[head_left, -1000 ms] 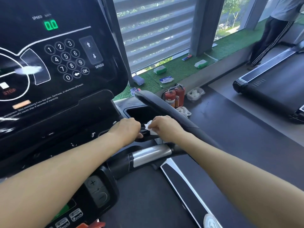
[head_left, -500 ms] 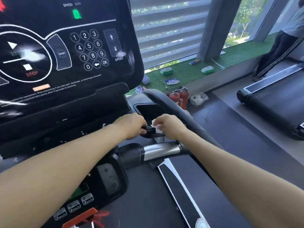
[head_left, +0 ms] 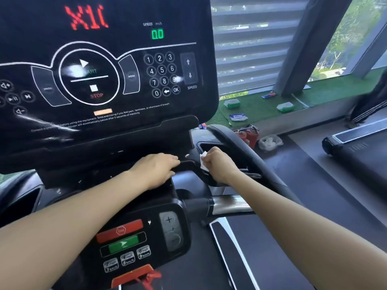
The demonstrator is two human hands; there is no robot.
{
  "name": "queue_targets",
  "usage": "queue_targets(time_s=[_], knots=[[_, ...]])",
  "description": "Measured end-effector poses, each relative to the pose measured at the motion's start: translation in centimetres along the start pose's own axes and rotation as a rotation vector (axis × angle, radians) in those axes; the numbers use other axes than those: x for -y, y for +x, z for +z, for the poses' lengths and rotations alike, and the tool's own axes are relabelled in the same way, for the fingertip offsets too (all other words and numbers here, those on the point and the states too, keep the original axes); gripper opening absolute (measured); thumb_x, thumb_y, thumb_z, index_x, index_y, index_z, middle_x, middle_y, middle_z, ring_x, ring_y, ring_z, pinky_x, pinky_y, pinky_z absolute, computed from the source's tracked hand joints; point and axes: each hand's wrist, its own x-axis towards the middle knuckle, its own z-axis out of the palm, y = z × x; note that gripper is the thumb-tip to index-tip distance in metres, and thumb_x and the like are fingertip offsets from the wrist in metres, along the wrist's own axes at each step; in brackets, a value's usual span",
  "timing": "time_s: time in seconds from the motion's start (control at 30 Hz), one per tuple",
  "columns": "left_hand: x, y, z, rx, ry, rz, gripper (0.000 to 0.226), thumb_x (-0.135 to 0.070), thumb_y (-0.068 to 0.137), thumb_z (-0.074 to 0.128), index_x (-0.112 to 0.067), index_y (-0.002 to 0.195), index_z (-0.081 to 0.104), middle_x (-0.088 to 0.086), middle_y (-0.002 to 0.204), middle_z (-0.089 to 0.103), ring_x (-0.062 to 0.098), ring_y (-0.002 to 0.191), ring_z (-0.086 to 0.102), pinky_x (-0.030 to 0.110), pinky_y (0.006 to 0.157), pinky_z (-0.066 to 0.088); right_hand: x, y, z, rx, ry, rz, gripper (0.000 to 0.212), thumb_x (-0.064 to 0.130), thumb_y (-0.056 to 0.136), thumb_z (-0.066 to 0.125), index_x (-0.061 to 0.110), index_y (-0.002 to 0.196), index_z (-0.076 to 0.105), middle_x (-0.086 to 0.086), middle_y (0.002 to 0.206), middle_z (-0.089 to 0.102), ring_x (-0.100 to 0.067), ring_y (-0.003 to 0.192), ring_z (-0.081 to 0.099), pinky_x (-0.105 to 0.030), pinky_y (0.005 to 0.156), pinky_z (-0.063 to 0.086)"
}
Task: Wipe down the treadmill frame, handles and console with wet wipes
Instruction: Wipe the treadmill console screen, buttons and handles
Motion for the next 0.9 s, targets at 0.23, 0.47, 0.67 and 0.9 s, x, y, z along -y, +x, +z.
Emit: queue_targets(time_s=[0.23, 0.47, 0.67, 0.9], knots=[[0.5, 0.5, 0.0, 0.0, -0.045, 0.054, 0.045, -0.027, 0.097, 0.051, -0.024, 0.141, 0.044, -0.009, 0.152, 0.032, 0.009, 0.138, 0.034, 0.025, 0.108, 0.03, 0.6, 1.4, 0.9, -0.067, 0.126, -0.023, 0.015, 0.018, 0.097, 0.05, 0.012, 0.106, 0.059, 0.001, 0.105, 0.055, -0.021, 0.094, 0.055, -0.031, 0.081, 0.043], [1.0, 0.5, 0.2, 0.009, -0.05, 0.043, 0.039, -0.029, 0.096, 0.051, -0.03, 0.135, 0.05, -0.009, 0.144, 0.046, 0.016, 0.128, 0.048, 0.033, 0.101, 0.042, 3.2, 1.0, 1.0, 0.02, -0.035, -0.272, 0.054, -0.003, 0.089, 0.047, 0.024, 0.136, 0.05, 0.008, 0.139, 0.042, -0.018, 0.124, 0.041, -0.029, 0.098, 0.041], [0.6, 0.7, -1.0, -0.256, -0.163, -0.07, 0.023, -0.026, 0.096, 0.046, -0.019, 0.1, 0.068, 0.0, 0.101, 0.066, 0.026, 0.095, 0.062, 0.041, 0.08, 0.05, 4.7, 2.0, -0.6, 0.087, 0.29, -0.195, 0.05, -0.01, 0.086, 0.041, 0.009, 0.127, 0.059, -0.005, 0.135, 0.054, -0.02, 0.125, 0.048, -0.021, 0.104, 0.034], [-1.6, 4.4, 1.1, -0.198, -0.204, 0.067, 0.018, -0.025, 0.084, 0.044, -0.015, 0.072, 0.053, 0.002, 0.085, 0.053, 0.023, 0.082, 0.053, 0.044, 0.075, 0.049, 1.8, 0.0, -1.5, -0.08, 0.343, 0.006, 0.033, -0.002, 0.086, 0.048, 0.01, 0.103, 0.073, -0.007, 0.102, 0.068, -0.024, 0.096, 0.06, -0.021, 0.074, 0.038]])
